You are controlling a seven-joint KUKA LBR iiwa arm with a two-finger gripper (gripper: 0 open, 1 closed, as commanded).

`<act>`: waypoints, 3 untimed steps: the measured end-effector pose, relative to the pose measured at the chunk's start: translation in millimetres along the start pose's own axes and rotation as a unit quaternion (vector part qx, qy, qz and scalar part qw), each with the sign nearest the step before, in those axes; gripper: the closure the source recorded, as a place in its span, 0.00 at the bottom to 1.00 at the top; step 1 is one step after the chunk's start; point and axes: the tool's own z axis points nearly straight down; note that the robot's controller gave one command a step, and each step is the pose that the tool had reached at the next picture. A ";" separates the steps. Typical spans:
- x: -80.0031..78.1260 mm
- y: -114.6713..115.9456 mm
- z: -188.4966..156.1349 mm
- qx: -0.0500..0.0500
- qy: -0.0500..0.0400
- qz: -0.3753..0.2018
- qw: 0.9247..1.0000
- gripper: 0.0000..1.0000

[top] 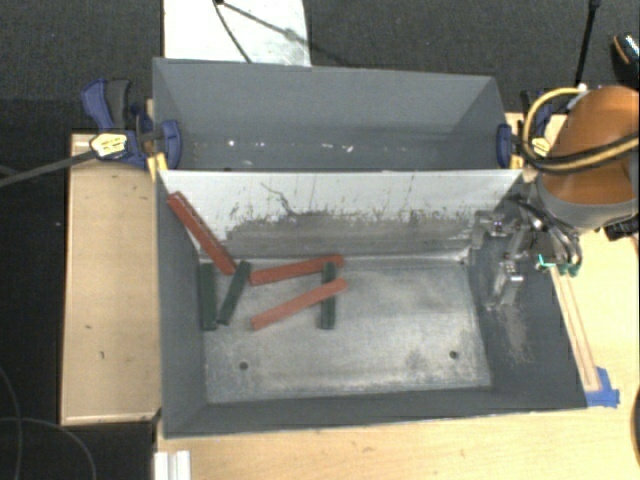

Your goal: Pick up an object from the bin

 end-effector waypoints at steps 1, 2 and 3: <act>-2.0 0.5 -4.9 0.001 -0.004 -0.003 1.000 1.00; 68.3 1.2 23.0 0.000 0.000 0.012 1.000 1.00; 108.4 31.9 12.2 -0.001 -0.001 0.019 1.000 1.00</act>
Offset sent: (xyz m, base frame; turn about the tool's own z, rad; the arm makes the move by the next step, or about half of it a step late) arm 0.0000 0.0000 0.0000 0.0000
